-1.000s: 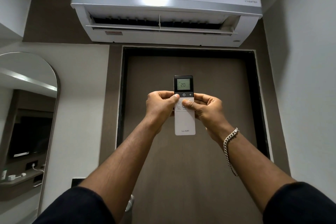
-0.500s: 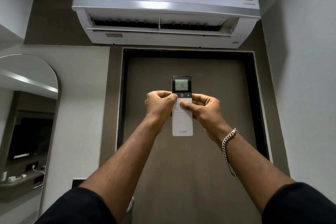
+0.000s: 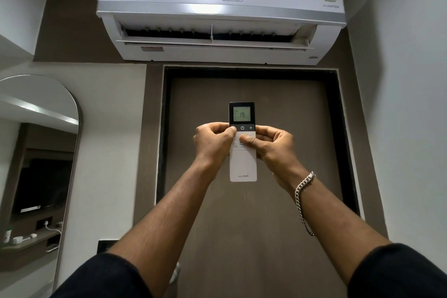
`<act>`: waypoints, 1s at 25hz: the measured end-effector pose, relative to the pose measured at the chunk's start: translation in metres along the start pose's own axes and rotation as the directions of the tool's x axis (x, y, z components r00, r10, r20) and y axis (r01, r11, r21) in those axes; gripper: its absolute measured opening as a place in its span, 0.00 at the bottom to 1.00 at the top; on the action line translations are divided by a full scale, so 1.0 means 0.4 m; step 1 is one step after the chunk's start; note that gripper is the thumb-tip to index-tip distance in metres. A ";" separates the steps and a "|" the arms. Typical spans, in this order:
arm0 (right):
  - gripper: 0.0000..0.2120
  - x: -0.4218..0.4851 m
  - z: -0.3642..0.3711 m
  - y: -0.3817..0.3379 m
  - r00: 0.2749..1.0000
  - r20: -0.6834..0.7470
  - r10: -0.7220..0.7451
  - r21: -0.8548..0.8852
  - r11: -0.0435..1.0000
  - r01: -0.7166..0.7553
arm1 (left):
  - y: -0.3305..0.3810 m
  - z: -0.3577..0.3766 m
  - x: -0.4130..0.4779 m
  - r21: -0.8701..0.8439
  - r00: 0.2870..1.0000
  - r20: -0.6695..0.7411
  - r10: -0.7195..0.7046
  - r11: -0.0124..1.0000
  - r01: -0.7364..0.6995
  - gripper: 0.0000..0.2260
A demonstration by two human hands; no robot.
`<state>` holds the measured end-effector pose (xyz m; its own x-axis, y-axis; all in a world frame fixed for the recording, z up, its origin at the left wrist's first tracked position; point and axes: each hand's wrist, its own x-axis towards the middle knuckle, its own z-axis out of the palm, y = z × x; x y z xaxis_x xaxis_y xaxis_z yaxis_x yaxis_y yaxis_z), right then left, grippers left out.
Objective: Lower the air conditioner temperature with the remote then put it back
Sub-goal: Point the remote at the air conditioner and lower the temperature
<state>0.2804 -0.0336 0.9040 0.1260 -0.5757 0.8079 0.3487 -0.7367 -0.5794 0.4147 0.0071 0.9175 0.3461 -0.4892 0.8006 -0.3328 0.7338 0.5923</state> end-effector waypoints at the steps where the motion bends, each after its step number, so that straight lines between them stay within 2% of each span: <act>1: 0.17 0.000 0.000 0.001 1.000 0.000 -0.003 0.006 1.000 0.003 | 0.000 0.001 -0.001 0.001 1.000 -0.002 0.001 1.000 -0.001 0.08; 7: 0.18 -0.007 -0.005 0.010 1.000 0.019 -0.007 0.011 1.000 0.006 | -0.006 -0.010 -0.004 -0.005 0.999 0.048 -0.004 1.000 0.004 0.08; 11: 0.19 -0.011 -0.014 0.016 0.999 0.034 -0.008 0.000 1.000 0.008 | -0.005 -0.011 -0.008 -0.002 0.998 0.060 0.003 1.000 -0.003 0.03; 17: 0.18 -0.013 -0.023 0.011 0.999 0.026 -0.023 0.006 1.000 0.022 | 0.000 -0.010 0.001 -0.031 0.994 0.111 -0.016 0.999 0.019 0.04; 25: 0.16 -0.013 -0.027 -0.011 0.999 0.025 -0.036 -0.023 0.999 0.036 | 0.017 0.001 -0.004 -0.055 0.997 0.078 -0.015 0.998 0.019 0.04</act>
<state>0.2683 -0.0312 0.9010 0.1368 -0.5400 0.8305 0.3312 -0.7652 -0.5521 0.4117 0.0126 0.9203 0.2813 -0.5353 0.7964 -0.2771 0.7493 0.6015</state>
